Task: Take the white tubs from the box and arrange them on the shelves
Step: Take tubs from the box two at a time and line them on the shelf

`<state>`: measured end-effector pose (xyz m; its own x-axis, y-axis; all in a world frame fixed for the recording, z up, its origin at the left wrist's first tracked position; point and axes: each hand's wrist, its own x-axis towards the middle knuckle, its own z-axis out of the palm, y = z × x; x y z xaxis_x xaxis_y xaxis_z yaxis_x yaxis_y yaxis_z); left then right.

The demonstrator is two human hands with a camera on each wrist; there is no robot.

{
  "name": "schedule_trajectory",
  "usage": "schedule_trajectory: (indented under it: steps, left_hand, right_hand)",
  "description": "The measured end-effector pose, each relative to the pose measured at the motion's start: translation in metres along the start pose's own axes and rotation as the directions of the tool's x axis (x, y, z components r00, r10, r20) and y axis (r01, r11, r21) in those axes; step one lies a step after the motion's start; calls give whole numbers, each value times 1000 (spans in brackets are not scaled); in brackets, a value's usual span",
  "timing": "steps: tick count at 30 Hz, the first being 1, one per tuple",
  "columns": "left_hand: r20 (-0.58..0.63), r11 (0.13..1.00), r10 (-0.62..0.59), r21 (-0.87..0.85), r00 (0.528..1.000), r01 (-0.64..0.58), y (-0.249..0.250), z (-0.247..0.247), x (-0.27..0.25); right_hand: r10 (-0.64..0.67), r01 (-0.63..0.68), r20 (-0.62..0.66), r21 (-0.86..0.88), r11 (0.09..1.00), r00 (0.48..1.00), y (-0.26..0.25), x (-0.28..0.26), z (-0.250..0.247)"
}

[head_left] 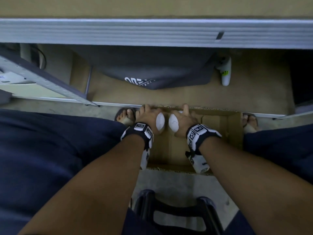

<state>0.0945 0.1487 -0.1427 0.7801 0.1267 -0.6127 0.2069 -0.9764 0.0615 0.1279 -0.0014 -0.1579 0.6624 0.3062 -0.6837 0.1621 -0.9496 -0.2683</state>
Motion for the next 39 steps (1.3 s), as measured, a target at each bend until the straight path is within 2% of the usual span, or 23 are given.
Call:
schedule_trajectory:
  steps: [3, 6, 10, 13, 17, 21, 27, 34, 39]
  left_hand:
    - [31, 1000, 11, 17, 999, -12, 3, -17, -15]
    - [-8, 996, 85, 16, 996, -85, 7, -40, -27]
    - [9, 990, 129, -55, 992, -128, 14, -84, -48]
    - [-36, 988, 150, -28, 988, -151, 21, -114, -69]
    - [-81, 979, 200, -9, 976, -201, 27, -151, -102]
    - [-131, 968, 247, -1, 960, -250, 32, -177, -134]
    - [-257, 935, 300, -113, 919, -337, 36, -219, -176]
    - [-470, 881, 309, -185, 826, -435, 25, -266, -218]
    - [-596, 832, 250, -270, 763, -484, 13, -286, -223]
  right_hand:
    - [2, -1, 14, -34, 999, 1000, -4, -14, -19]
    - [-13, 12, -9, -72, 997, 1000, -8, -33, -43]
    - [-64, 55, -49, -155, 986, 997, -16, -61, -75]
    - [-67, 50, -96, -172, 984, 993, -24, -88, -98]
    - [-64, 46, -83, -208, 977, 995, -32, -129, -132]
    - [-115, 90, -84, -258, 962, 990, -42, -172, -174]
    - [-197, 159, -159, -223, 962, 967, -38, -236, -221]
    - [-299, 260, -363, -152, 953, 882, -39, -284, -258]
    - [-342, 350, -528, -88, 933, 777, -43, -286, -273]
